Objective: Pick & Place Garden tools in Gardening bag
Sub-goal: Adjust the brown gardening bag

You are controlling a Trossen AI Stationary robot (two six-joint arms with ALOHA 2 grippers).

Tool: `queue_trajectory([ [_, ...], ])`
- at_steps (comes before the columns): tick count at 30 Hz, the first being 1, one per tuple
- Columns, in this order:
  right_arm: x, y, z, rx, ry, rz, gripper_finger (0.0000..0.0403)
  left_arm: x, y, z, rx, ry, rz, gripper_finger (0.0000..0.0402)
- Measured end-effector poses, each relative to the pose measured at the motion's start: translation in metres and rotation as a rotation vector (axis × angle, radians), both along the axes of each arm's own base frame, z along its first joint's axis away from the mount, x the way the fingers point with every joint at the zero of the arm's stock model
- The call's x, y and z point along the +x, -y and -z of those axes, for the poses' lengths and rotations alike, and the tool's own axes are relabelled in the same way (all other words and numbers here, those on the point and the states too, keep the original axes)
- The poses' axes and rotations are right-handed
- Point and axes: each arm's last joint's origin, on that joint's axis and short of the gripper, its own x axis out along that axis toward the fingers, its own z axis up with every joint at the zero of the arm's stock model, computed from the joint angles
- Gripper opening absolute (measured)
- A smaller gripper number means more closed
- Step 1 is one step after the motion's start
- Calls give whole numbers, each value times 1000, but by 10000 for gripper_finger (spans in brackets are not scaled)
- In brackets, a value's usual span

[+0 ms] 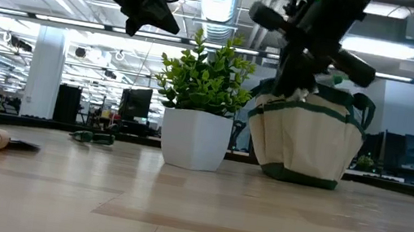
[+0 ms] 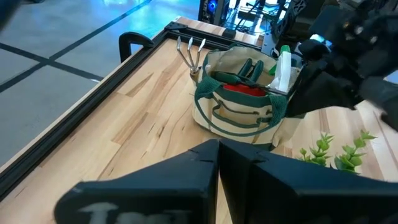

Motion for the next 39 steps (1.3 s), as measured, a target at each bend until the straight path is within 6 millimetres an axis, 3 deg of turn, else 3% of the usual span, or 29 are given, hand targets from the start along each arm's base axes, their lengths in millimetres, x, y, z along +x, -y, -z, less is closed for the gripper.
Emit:
queue_trajectory([
  [16, -27, -14, 15, 51, -295, 32, 0, 0, 0, 0, 0, -1, 0, 1],
  [39, -51, 6, 9, -30, -484, 237, 0, -1, 0, 1, -5, -14, 0, 1],
])
